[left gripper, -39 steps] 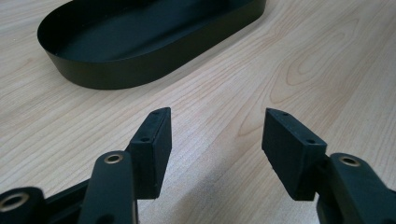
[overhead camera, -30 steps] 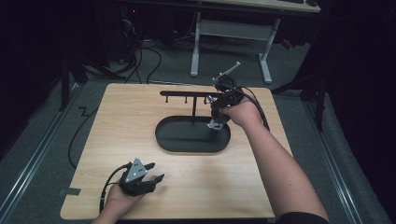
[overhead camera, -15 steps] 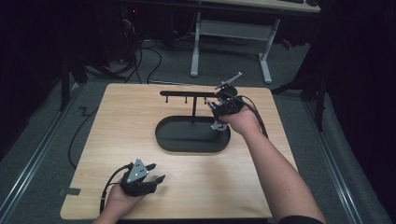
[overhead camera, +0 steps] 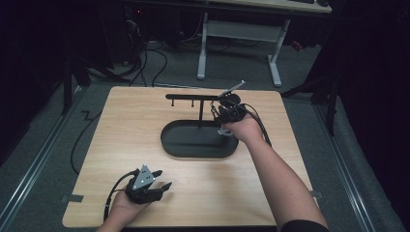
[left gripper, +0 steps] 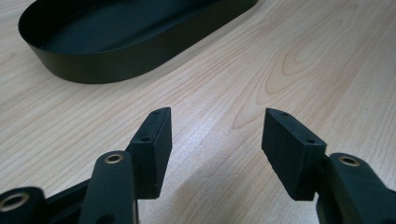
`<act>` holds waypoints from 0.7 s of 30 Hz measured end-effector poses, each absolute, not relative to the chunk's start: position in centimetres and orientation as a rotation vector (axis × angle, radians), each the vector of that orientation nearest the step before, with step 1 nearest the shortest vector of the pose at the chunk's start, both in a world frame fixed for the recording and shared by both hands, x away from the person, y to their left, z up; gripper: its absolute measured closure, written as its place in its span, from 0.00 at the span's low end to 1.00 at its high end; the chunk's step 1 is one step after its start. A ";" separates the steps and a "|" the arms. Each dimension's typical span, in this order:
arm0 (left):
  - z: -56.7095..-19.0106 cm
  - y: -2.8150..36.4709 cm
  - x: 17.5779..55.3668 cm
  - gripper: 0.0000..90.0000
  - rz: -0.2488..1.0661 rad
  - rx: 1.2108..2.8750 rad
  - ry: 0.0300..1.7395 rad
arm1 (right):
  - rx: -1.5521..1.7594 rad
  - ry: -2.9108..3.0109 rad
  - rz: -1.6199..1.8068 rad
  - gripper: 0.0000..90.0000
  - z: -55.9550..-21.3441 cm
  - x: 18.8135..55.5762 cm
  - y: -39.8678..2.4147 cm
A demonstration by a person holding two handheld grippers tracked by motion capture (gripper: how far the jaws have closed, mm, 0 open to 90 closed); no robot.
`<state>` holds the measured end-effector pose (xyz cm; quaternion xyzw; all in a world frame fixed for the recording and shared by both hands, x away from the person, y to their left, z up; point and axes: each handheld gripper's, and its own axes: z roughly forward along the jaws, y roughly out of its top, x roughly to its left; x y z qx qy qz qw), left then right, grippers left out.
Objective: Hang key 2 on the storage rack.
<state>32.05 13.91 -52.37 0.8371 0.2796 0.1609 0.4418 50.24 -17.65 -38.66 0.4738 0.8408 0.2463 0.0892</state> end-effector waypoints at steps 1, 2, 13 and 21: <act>-52.4 13.9 32.0 0.48 0.400 2.078 0.693 | 1.414 2.499 0.732 0.79 -38.7 50.2 -17.6; -52.4 13.9 32.0 0.49 0.402 2.075 0.694 | 1.416 2.496 0.730 0.77 -38.7 50.2 -17.6; -52.3 13.9 32.0 0.48 0.402 2.075 0.695 | 1.418 2.489 0.757 0.73 -38.4 48.8 -18.1; -52.3 13.9 32.2 0.48 0.405 2.071 0.701 | 1.391 2.491 0.784 0.70 -39.8 46.9 -18.7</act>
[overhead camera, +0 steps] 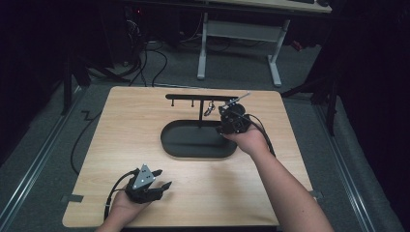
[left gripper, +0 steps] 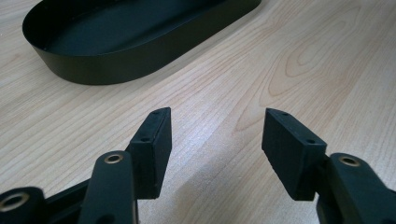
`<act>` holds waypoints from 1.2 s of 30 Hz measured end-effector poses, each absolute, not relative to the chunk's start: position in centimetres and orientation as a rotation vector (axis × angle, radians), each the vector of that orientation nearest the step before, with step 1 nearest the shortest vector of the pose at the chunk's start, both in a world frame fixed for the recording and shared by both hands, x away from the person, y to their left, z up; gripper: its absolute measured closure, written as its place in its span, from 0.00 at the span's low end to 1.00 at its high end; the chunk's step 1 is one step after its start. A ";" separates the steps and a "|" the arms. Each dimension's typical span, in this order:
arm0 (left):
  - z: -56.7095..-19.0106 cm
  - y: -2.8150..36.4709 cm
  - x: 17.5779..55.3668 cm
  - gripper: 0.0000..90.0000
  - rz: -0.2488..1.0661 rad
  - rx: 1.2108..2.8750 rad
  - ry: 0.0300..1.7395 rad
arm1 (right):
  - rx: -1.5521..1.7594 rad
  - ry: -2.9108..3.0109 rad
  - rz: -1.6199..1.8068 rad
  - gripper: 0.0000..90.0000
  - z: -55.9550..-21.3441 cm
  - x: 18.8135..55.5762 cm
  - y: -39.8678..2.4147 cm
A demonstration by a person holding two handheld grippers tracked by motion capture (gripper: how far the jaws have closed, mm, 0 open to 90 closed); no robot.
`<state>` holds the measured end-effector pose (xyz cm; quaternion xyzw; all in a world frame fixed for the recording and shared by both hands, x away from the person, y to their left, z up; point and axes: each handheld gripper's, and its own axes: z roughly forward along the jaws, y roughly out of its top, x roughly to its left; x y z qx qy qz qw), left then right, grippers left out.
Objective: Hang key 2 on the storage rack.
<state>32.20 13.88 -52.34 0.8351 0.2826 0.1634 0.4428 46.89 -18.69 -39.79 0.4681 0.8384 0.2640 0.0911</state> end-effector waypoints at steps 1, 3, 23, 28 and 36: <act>-52.3 13.9 32.2 0.48 0.406 2.073 0.702 | 1.395 2.492 0.785 0.69 -40.0 46.7 -18.7; -52.4 13.8 32.2 0.48 0.405 2.072 0.703 | 1.366 2.496 0.770 0.69 -40.6 46.1 -18.8; -52.4 13.6 32.2 0.48 0.378 2.081 0.710 | 1.398 2.399 0.871 0.54 -45.8 40.3 -22.3; -52.6 13.5 32.2 0.48 0.373 2.084 0.713 | 1.360 2.357 0.892 0.47 -47.4 38.0 -23.5; -52.7 13.2 32.1 0.48 0.368 2.090 0.714 | 1.326 2.269 0.962 0.41 -50.5 33.7 -25.7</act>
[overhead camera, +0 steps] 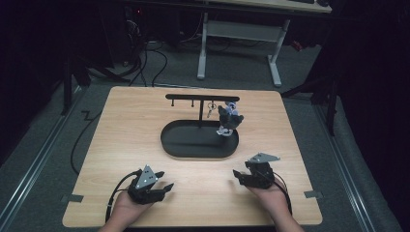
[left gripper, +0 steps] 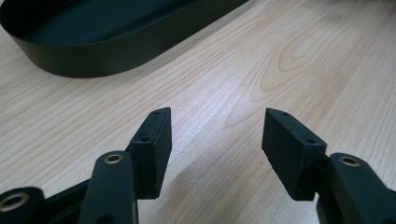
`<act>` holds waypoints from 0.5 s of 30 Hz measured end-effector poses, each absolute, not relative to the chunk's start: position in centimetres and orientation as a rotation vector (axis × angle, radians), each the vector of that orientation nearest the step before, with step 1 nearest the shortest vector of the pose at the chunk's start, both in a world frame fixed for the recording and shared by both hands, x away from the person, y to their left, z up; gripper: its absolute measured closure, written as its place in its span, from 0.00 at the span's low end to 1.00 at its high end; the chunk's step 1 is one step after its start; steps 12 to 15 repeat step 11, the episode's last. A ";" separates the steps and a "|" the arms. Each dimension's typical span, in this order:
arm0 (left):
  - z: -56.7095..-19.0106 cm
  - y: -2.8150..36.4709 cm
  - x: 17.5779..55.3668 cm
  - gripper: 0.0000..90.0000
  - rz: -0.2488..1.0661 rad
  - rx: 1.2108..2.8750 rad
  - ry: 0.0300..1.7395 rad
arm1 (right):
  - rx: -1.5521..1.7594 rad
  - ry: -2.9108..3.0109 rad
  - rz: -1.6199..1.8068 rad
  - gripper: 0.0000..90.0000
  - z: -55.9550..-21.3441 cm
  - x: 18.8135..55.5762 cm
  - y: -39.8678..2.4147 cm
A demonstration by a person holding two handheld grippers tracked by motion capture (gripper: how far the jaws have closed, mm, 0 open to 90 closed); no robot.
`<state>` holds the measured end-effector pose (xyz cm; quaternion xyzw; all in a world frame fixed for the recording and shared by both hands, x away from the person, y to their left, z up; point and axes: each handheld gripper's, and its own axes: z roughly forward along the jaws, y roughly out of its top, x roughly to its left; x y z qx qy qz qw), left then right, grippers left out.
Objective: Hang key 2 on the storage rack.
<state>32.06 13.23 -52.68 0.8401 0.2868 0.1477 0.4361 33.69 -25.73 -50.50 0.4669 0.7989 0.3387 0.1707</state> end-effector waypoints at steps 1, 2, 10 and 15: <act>-52.7 13.2 32.0 0.48 0.367 2.092 0.712 | 1.328 2.250 0.981 0.41 -51.0 33.0 -26.1; -52.7 13.1 32.0 0.48 0.367 2.094 0.708 | 1.326 2.238 0.997 0.41 -51.4 32.4 -26.4; -52.6 13.1 32.1 0.48 0.373 2.093 0.722 | 1.292 2.164 1.080 0.34 -52.1 29.9 -28.3; -52.6 13.1 32.1 0.48 0.375 2.094 0.724 | 1.288 2.158 1.083 0.34 -52.1 29.9 -28.4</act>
